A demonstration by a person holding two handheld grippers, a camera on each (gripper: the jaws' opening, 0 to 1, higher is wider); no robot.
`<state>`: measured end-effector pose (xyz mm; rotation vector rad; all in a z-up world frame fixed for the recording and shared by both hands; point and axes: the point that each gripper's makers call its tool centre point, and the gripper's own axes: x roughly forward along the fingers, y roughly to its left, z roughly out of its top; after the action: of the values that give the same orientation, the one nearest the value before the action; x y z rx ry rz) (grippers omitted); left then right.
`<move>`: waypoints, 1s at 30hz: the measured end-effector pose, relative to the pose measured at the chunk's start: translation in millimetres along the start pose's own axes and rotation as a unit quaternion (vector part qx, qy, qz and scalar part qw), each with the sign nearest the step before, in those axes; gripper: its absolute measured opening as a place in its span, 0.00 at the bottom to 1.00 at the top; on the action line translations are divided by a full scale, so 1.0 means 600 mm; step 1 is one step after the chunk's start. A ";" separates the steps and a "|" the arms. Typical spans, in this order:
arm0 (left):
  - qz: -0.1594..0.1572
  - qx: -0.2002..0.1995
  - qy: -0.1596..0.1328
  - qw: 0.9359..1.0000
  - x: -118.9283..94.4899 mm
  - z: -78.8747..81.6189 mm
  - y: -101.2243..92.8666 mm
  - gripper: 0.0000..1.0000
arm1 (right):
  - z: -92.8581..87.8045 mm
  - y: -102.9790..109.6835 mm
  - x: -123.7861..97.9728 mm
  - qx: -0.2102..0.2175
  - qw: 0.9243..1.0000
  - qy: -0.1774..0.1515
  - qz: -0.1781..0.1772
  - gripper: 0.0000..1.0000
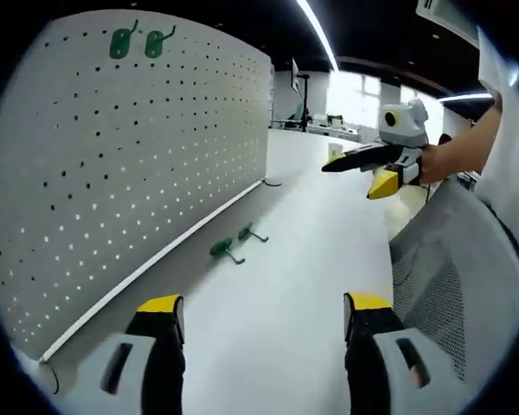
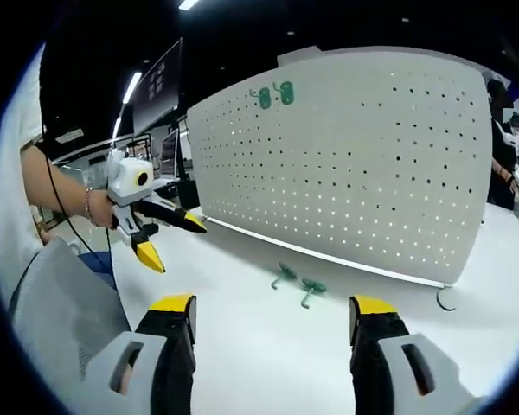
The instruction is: Insert the hook assembly into the mounting plate slot until the hook locks in place.
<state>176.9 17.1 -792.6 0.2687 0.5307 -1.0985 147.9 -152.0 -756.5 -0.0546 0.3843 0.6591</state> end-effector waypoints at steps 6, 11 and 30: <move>-0.014 0.010 0.012 1.000 0.014 0.004 0.005 0.78 | 0.003 0.000 -0.001 0.006 1.000 0.001 -0.003 0.70; -0.023 0.016 0.016 0.999 0.023 0.012 0.008 0.78 | 0.014 0.000 -0.006 0.004 1.000 -0.006 -0.008 0.70; -0.052 0.046 0.024 0.997 0.058 0.039 0.009 0.78 | 0.024 -0.005 -0.020 -0.010 1.000 -0.019 -0.016 0.69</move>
<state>199.9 -18.2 -791.2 0.3512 0.5438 -1.2222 145.8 -159.4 -739.1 -0.0671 0.3386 0.6314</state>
